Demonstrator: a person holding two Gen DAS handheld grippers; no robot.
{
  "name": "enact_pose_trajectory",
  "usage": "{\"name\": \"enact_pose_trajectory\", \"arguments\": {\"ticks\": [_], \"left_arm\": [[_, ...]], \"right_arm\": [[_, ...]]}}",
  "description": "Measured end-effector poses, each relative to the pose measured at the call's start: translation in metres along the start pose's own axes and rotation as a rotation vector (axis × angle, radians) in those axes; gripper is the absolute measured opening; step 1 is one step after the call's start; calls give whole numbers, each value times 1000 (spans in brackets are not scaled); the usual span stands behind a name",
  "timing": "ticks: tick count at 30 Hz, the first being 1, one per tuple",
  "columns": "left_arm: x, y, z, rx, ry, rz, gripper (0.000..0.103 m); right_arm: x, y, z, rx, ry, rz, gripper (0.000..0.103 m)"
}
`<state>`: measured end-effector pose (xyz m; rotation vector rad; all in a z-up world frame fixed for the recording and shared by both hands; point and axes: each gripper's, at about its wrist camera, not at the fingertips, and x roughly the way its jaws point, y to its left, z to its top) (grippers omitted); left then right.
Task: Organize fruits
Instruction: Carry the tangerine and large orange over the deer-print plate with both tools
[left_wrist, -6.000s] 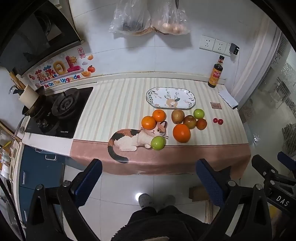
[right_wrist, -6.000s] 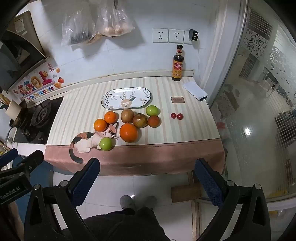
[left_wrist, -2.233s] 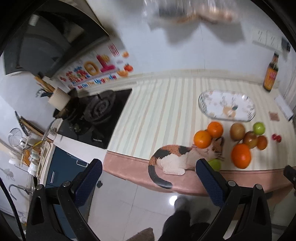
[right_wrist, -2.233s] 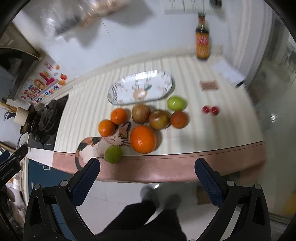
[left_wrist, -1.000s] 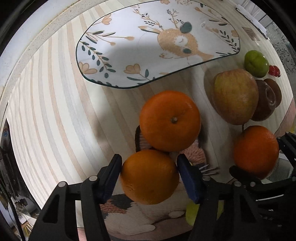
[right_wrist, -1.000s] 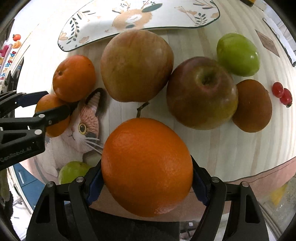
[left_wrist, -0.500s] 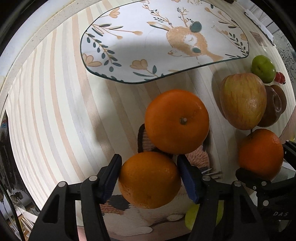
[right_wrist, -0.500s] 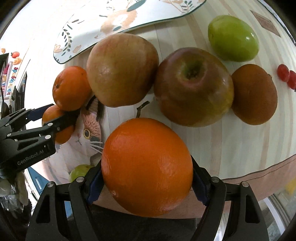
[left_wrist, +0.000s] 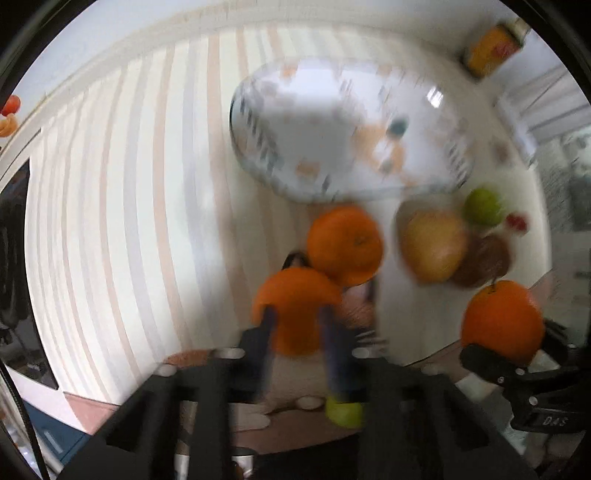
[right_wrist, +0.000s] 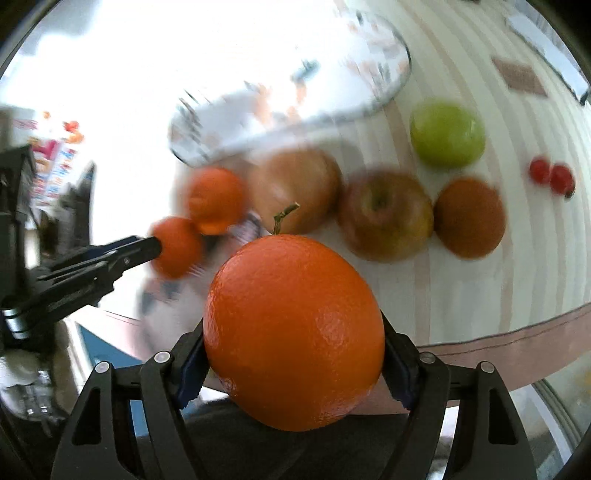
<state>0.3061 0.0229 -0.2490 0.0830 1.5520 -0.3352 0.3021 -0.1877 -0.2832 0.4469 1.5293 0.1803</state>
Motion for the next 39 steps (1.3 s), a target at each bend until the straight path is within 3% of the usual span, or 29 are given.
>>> {"name": "enact_pose_trajectory", "arguments": {"ticks": [5, 8, 10, 15, 17, 25, 31, 33, 39], "left_arm": [[5, -7, 24, 71, 9, 54, 22], [32, -6, 23, 36, 99, 50, 22], [37, 8, 20, -11, 98, 76, 23], [33, 40, 26, -115, 39, 61, 54], [32, 46, 32, -123, 15, 72, 60], [38, 57, 67, -98, 0, 5, 61], [59, 70, 80, -110, 78, -117, 63], [65, 69, 70, -80, 98, -103, 64], [56, 61, 55, -85, 34, -42, 61]], "right_arm": [[-26, -4, 37, -47, -69, -61, 80], [-24, -14, 49, -27, -59, -62, 80], [-17, -18, 48, -2, -42, -45, 80], [8, -21, 46, 40, -20, -17, 80], [15, -17, 48, 41, -19, -15, 80], [26, -6, 56, 26, -5, -25, 80], [29, -1, 56, 18, 2, -27, 80], [28, 1, 56, 18, -1, -27, 80], [25, 3, 57, 12, -14, -31, 80]]}}
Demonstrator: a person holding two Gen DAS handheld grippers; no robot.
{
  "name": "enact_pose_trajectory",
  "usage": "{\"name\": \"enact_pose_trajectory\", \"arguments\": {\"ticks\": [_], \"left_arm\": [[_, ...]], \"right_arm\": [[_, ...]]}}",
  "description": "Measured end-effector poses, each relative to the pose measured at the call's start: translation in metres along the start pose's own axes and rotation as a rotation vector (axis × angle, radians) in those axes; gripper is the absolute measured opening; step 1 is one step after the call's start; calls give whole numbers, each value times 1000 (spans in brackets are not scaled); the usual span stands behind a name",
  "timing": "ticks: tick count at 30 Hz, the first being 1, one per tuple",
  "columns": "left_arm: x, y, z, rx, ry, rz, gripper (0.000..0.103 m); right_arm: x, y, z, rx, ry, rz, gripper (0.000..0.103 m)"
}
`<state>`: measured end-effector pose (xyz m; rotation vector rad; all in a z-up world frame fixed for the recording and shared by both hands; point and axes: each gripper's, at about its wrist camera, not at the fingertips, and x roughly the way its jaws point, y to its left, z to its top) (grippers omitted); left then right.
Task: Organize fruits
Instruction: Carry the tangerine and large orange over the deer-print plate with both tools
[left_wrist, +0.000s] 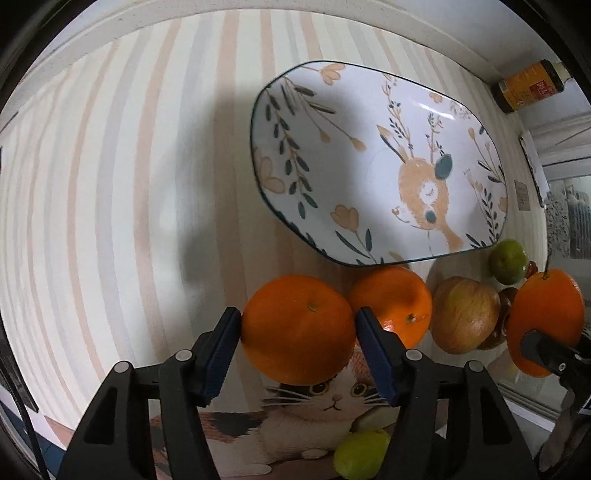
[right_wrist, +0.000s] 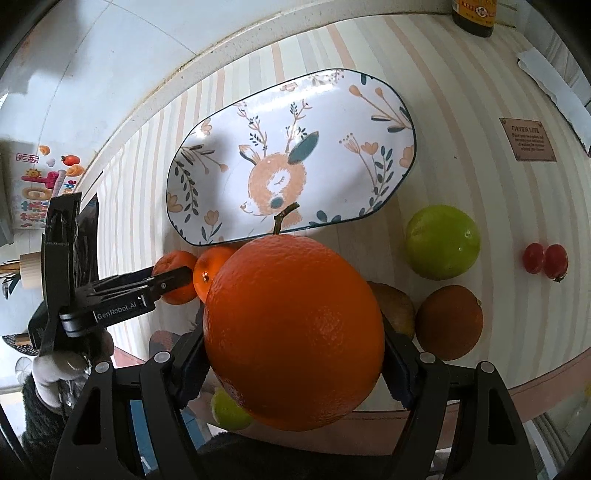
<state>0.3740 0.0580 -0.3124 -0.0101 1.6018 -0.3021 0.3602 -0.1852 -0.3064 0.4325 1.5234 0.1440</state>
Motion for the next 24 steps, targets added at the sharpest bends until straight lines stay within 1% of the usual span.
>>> {"name": "enact_pose_trajectory", "arguments": {"ticks": [2, 3, 6, 7, 8, 10, 11, 12, 14, 15, 16, 17, 19, 22, 24], "left_arm": [[-6, 0, -5, 17, -30, 36, 61], [-6, -6, -8, 18, -33, 39, 61], [-26, -2, -11, -20, -58, 13, 61], [-37, -2, -10, -41, -81, -1, 61], [-45, -5, -6, -54, -100, -11, 61], [-68, -9, 6, -84, -163, -34, 61], [-76, -13, 15, -90, -191, -42, 61], [-79, -17, 19, -96, -211, -43, 61], [-79, -27, 46, -121, -241, -41, 61], [-73, -31, 54, -135, -242, -43, 61], [-63, -30, 69, -172, -231, -54, 61], [-53, -33, 77, -195, -218, -62, 61], [-27, -26, 99, -278, -164, -98, 61], [-5, -16, 114, -375, -112, -149, 61], [1, -11, 119, -422, -94, -188, 61]], "right_arm": [[-2, -1, 1, 3, -5, 2, 80], [-3, -2, 2, 5, -7, 3, 80], [-9, -5, 6, 22, -25, 14, 80], [-13, -6, 9, 29, -35, 18, 80], [-16, -7, 13, 36, -48, 20, 80], [-20, -7, 24, 45, -67, 16, 80], [-20, -7, 35, 50, -83, 13, 80], [-20, -5, 43, 49, -95, 8, 80], [-13, -3, 66, 48, -112, -9, 80], [-9, -2, 74, 47, -113, -13, 80], [-2, -1, 87, 46, -113, -19, 80], [3, 0, 96, 42, -111, -23, 80], [15, 2, 112, 20, -102, -36, 80], [34, 2, 130, -5, -78, -40, 80], [42, -1, 135, -11, -68, -34, 80]]}}
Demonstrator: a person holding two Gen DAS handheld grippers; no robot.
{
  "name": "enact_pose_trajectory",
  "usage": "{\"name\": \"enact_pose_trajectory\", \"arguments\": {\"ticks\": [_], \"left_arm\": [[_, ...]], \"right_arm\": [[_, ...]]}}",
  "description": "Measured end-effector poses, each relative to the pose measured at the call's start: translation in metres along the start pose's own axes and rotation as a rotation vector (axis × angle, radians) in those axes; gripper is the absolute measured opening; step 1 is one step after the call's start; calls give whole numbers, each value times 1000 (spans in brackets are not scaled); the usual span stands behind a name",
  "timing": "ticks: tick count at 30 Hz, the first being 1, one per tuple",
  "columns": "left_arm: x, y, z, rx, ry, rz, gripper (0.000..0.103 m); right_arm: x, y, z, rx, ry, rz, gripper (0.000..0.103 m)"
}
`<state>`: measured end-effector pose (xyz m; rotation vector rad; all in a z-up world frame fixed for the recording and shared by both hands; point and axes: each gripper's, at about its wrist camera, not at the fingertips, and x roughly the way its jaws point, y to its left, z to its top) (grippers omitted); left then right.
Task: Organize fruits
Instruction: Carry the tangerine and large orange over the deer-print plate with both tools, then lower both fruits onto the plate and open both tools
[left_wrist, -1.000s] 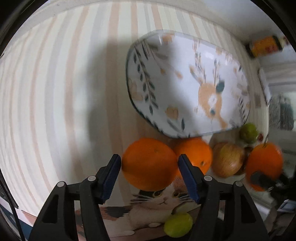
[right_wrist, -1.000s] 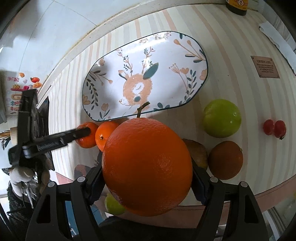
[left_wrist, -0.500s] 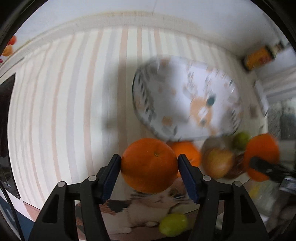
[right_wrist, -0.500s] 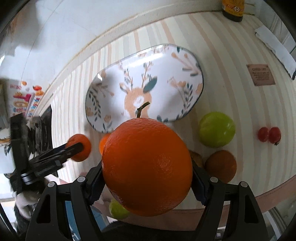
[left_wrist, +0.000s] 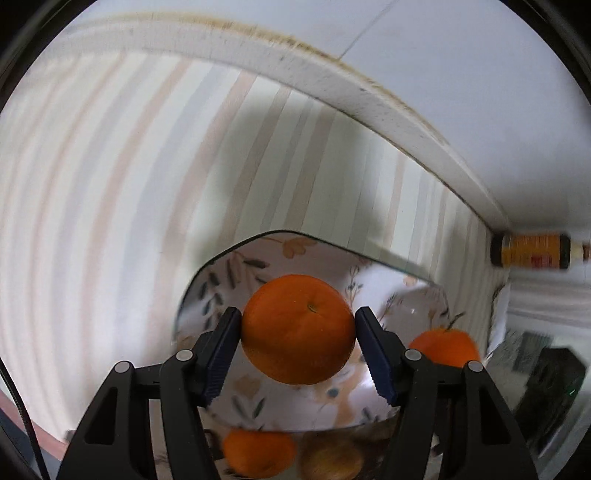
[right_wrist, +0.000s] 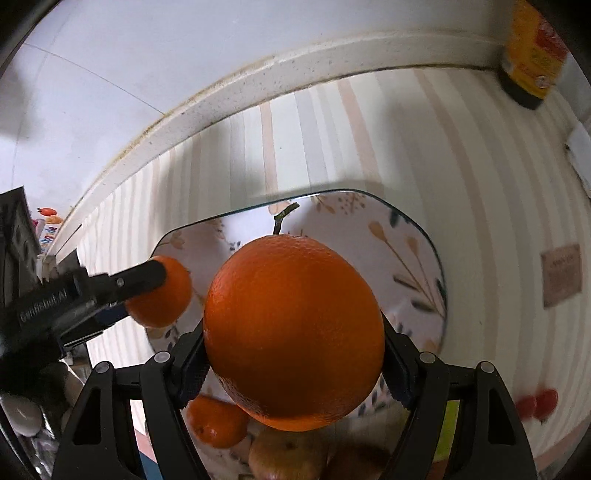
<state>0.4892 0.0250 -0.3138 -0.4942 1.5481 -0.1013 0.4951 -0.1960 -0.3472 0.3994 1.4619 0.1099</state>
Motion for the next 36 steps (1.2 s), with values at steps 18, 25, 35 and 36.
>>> {"name": "enact_pose_trajectory", "arguments": {"ticks": [18, 25, 35, 36], "left_arm": [[-7, -18, -4, 52, -24, 107, 74], [-44, -25, -29, 147, -133, 182, 89], [-94, -24, -101, 242, -302, 341, 89], [-99, -23, -109, 246, -316, 348, 89]], "right_arm": [[-18, -7, 3, -9, -38, -27, 94], [-44, -5, -20, -71, -54, -164, 96], [-99, 5, -72, -167, -140, -220, 96], [-107, 5, -78, -174, -154, -222, 96]]}}
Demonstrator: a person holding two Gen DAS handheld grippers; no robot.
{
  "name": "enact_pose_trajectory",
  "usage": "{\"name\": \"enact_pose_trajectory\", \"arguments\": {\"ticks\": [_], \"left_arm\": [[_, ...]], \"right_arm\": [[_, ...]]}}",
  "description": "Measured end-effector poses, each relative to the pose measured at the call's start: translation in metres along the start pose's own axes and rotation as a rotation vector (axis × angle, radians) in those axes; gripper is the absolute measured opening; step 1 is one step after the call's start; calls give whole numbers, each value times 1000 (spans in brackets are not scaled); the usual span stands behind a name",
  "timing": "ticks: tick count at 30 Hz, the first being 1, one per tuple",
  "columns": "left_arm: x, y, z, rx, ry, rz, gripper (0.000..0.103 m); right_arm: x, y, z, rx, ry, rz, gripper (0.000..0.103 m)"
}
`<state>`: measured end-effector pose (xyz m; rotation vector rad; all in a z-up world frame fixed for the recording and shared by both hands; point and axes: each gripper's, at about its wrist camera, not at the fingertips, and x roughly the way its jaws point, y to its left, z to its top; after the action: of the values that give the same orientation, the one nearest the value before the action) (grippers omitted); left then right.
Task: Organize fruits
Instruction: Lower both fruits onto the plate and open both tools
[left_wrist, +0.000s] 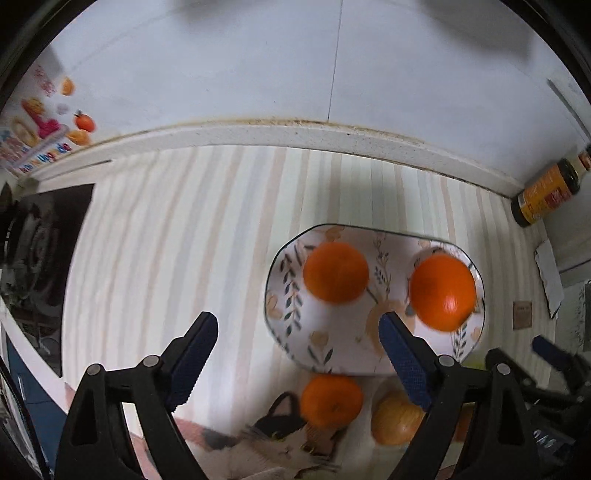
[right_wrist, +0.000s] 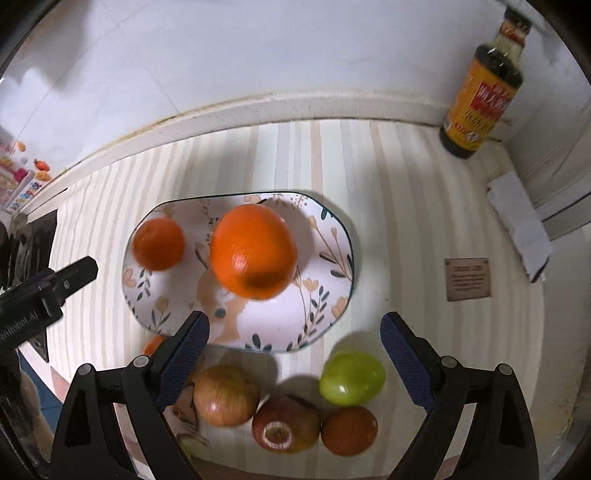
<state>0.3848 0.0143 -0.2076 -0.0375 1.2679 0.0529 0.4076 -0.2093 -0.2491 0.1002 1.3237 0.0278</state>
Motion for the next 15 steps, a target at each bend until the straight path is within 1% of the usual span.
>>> {"name": "enact_pose_trajectory", "arguments": {"ticks": [4, 8, 15], "left_arm": [[-28, 6, -21, -7, -45, 4, 89], [-63, 12, -40, 9, -100, -4, 89], [-114, 19, -61, 45, -171, -6, 89]], "right_arm": [[-33, 3, -18, -13, -50, -5, 96], [-66, 8, -39, -9, -100, 2, 96], [-119, 21, -74, -12, -169, -8, 96]]}}
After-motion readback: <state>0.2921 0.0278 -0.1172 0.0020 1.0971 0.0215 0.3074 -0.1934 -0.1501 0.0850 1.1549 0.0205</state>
